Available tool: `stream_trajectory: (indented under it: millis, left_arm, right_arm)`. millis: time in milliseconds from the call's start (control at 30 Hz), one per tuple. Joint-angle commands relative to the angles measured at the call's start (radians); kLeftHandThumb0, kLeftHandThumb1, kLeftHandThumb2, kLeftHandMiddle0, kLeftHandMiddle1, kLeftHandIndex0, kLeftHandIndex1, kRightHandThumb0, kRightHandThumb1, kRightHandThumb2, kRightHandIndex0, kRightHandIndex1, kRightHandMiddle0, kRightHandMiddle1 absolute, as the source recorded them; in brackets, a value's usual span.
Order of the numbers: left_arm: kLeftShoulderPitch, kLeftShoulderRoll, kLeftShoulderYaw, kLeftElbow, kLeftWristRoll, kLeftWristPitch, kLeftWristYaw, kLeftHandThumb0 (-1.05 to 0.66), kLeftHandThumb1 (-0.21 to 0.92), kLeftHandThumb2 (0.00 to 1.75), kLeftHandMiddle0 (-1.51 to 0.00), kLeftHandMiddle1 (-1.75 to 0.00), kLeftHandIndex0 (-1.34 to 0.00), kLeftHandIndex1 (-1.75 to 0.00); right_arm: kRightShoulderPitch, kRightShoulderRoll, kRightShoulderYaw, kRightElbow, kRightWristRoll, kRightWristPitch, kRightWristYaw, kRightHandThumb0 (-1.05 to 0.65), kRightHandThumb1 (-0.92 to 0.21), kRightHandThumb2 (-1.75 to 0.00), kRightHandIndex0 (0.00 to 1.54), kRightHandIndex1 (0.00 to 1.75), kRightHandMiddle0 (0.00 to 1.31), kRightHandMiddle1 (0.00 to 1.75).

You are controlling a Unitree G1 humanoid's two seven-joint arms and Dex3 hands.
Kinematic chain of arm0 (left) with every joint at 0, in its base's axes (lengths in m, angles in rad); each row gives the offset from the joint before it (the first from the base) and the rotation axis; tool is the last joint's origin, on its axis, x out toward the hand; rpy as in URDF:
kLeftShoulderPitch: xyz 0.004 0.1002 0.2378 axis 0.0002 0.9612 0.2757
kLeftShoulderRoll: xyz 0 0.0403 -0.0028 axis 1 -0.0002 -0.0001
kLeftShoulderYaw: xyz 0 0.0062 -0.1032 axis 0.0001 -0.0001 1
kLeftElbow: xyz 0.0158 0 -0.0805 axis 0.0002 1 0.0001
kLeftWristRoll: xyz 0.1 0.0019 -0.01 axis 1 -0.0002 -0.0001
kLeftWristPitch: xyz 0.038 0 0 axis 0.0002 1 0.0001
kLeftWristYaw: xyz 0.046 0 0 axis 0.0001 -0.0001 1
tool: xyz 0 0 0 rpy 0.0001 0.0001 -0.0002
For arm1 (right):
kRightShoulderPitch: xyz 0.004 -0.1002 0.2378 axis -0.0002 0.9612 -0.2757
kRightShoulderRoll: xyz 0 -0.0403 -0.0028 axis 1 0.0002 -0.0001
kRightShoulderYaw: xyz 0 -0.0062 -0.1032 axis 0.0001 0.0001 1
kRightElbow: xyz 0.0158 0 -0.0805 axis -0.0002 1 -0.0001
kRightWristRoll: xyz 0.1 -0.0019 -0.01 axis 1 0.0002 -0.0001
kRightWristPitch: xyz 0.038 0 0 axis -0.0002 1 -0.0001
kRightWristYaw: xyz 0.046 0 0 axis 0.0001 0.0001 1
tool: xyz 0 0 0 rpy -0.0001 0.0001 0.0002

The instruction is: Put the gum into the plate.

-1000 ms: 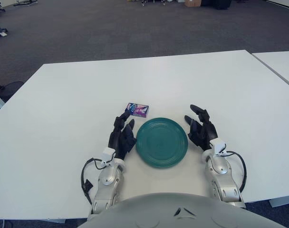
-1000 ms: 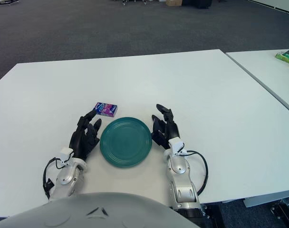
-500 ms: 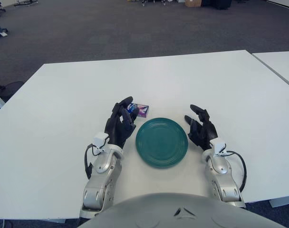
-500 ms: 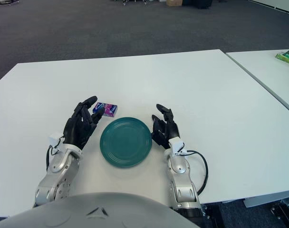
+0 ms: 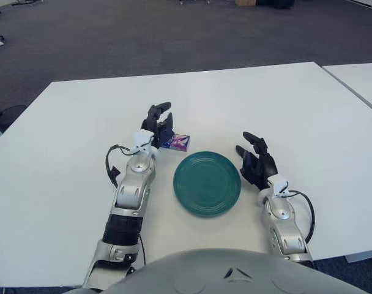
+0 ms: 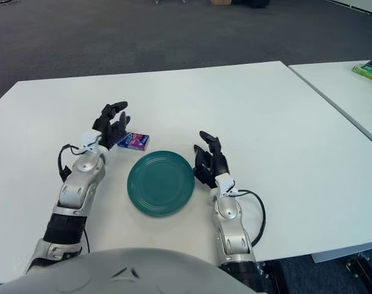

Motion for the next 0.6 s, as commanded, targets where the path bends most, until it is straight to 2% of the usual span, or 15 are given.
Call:
stream_trajectory:
  millis: [0,67,167,233,333,433,567]
  left_arm:
    - [-0.053,0.155,-0.094,0.118,0.204,-0.09,-0.004,-0.75,0.92,0.44,-0.43,-0.02,-0.12,-0.81]
    - [-0.073,0.194,-0.122,0.158,0.263,-0.129,-0.001,-0.78,0.92,0.41,-0.38,-0.01,-0.1,-0.81]
    - [-0.13,0.273,-0.178,0.263,0.36,-0.229,-0.005,-0.82,0.92,0.4,-0.35,0.0,-0.1,-0.81]
    - [-0.154,0.3,-0.197,0.31,0.395,-0.276,-0.007,-0.84,0.92,0.41,-0.34,0.0,-0.1,-0.82]
    - [-0.222,0.372,-0.267,0.395,0.486,-0.373,-0.044,-0.87,0.92,0.44,-0.33,0.0,-0.09,-0.82]
    - [-0.27,0.386,-0.296,0.467,0.52,-0.431,-0.056,-0.9,0.92,0.47,-0.33,0.0,-0.08,-0.82]
    - [-0.334,0.372,-0.336,0.576,0.555,-0.491,-0.059,-0.94,0.92,0.49,-0.31,0.0,-0.06,-0.81]
  right_arm:
    - [0.027,0.004,0.005,0.071,-0.009,0.042,-0.007,-0.69,-0.92,-0.83,0.63,0.03,0.04,0.67]
    - [0.025,0.004,0.005,0.076,-0.01,0.037,-0.009,-0.68,-0.92,-0.82,0.63,0.03,0.04,0.67]
    - [0.023,0.004,0.007,0.083,-0.012,0.029,-0.011,-0.68,-0.92,-0.83,0.63,0.03,0.05,0.67]
    - [0.022,0.005,0.009,0.088,-0.013,0.025,-0.013,-0.68,-0.92,-0.83,0.62,0.02,0.05,0.67]
    - [0.024,0.006,0.013,0.094,-0.017,0.013,-0.016,-0.68,-0.92,-0.84,0.61,0.01,0.04,0.67]
    - [0.024,0.007,0.016,0.099,-0.019,0.006,-0.019,-0.68,-0.92,-0.84,0.6,0.01,0.04,0.67]
    - [0.025,0.01,0.02,0.101,-0.021,0.002,-0.023,-0.68,-0.92,-0.85,0.6,0.01,0.04,0.67]
